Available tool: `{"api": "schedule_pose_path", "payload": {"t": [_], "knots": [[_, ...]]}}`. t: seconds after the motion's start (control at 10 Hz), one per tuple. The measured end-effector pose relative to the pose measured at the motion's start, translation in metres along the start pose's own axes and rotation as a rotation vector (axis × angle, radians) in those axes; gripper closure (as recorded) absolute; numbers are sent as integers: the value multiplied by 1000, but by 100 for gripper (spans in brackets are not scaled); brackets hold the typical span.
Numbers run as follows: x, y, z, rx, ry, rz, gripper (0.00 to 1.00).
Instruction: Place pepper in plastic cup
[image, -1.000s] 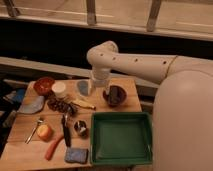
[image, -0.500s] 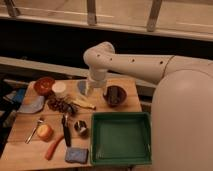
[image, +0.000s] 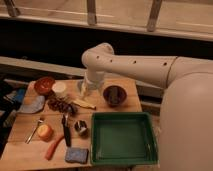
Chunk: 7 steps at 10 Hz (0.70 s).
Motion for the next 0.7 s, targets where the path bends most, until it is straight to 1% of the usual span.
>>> {"api": "schedule_pose_path", "payload": {"t": [0.2,0.3,0.4,0.5,0.7], "knots": [[19,40,5,-14,3,-68,36],[29,55,9,-12,13,-94,36],[36,64,15,-7,27,-107,36],[47,79,30,-3,56,-131,36],[61,94,51,1,98,-162,36]]}}
